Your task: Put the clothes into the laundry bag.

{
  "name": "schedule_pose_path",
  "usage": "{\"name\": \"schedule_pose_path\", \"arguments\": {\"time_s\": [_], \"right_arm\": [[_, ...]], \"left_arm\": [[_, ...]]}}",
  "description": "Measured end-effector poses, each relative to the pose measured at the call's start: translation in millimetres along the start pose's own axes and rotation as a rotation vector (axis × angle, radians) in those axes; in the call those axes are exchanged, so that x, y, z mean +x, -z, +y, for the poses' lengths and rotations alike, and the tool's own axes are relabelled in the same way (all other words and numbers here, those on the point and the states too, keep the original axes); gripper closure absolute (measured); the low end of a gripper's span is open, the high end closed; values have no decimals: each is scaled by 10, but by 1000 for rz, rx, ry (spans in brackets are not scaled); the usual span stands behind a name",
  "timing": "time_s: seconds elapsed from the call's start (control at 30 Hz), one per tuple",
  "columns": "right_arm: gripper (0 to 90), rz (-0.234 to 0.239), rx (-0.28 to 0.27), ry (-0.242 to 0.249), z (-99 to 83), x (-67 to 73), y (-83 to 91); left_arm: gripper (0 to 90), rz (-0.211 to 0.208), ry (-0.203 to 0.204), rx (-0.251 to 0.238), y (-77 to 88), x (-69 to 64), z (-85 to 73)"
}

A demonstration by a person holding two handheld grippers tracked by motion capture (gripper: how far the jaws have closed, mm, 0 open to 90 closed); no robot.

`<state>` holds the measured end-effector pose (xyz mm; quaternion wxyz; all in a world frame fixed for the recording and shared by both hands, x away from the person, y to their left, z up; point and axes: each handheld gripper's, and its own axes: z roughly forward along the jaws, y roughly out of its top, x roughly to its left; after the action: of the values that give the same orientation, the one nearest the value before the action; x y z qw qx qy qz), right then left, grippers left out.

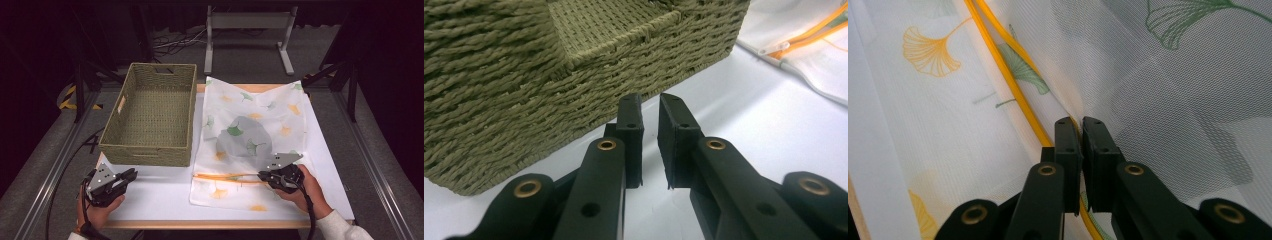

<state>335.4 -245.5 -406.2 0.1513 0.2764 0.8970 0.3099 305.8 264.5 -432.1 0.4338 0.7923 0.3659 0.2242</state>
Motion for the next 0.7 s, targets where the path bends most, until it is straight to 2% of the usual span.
{"name": "schedule_pose_path", "arguments": {"time_s": [0.13,0.4,0.7], "right_arm": [[854,-12,3,-4,-42,-22,-15],[856,-4,22,-13,-127,-56,-36],[840,-1,25,-49,-237,-116,8]], "left_arm": [[793,-4,8,-1,-5,8,-14],[784,-12,13,0,-22,-3,-17],[777,-17,17,-6,-20,-1,-15]]}}
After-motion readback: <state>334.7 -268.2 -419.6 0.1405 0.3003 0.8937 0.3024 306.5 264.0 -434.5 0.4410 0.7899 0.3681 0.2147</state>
